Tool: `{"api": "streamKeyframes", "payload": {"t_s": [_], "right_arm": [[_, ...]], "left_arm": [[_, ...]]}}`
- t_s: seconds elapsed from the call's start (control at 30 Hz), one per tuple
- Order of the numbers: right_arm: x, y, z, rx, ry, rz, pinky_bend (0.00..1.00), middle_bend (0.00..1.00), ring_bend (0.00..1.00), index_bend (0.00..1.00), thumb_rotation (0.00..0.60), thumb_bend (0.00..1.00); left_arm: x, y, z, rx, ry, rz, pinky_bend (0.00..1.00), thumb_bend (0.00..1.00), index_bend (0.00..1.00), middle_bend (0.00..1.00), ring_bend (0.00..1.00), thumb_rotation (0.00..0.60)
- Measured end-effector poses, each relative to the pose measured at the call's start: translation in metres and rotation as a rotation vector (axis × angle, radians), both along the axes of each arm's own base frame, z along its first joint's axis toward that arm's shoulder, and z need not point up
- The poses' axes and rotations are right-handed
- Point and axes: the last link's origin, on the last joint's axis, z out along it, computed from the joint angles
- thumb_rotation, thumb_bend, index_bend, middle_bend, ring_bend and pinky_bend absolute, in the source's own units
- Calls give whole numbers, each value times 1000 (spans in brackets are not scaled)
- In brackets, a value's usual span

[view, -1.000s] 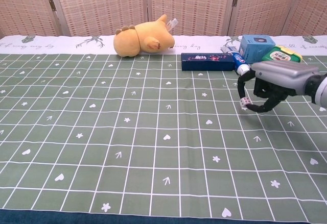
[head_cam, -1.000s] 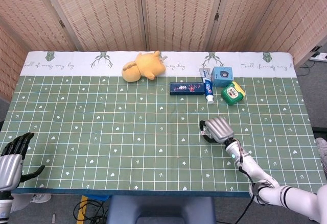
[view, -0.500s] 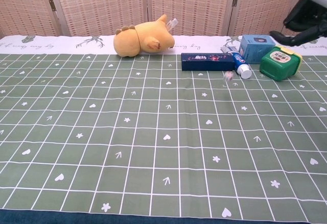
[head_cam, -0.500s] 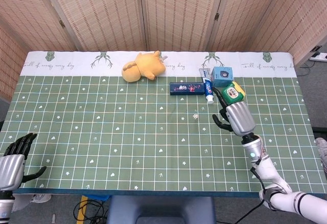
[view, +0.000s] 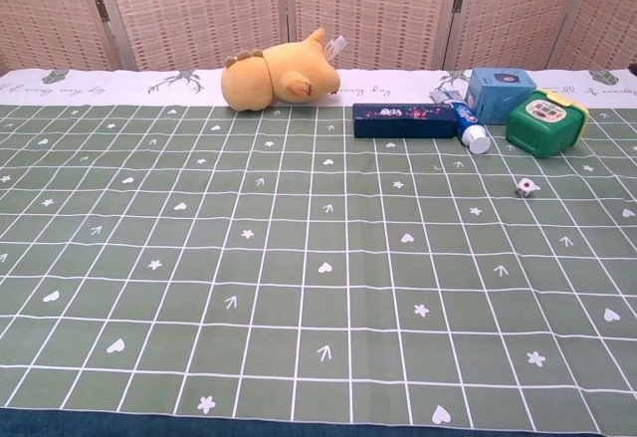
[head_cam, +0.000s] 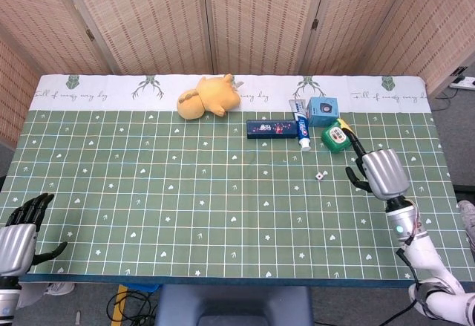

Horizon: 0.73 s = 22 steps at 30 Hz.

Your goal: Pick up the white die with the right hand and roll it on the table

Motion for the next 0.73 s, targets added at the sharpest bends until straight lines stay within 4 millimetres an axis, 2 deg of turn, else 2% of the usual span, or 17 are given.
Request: {"api": "streamKeyframes", "payload": {"t_s": [0.07, 0.17, 0.3, 0.43, 0.73], "right_arm": [[-7, 9, 8, 10, 43, -33, 689, 526, 551, 12, 600, 322], [-17, 22, 18, 34, 91, -79, 523, 350, 363, 28, 600, 323], [-30, 42, 30, 43, 114, -131, 363, 232, 216, 30, 600, 324], [-38, 59, 38, 14, 105, -150, 307, 204, 167, 30, 600, 324], [-57, 109, 47, -25, 79, -194, 299, 204, 165, 30, 600, 324]], "left_arm": [[0, 1, 0, 0, 1, 0, 180, 195, 93, 96, 113, 600], [1, 2, 0, 0, 1, -3, 180, 196, 93, 96, 113, 600], [2, 4, 0, 4, 1, -8, 180, 195, 93, 96, 113, 600], [4, 5, -1, 10, -2, -22, 180, 196, 93, 96, 113, 600], [12, 7, -3, 18, -15, -49, 180, 195, 93, 96, 113, 600]]}}
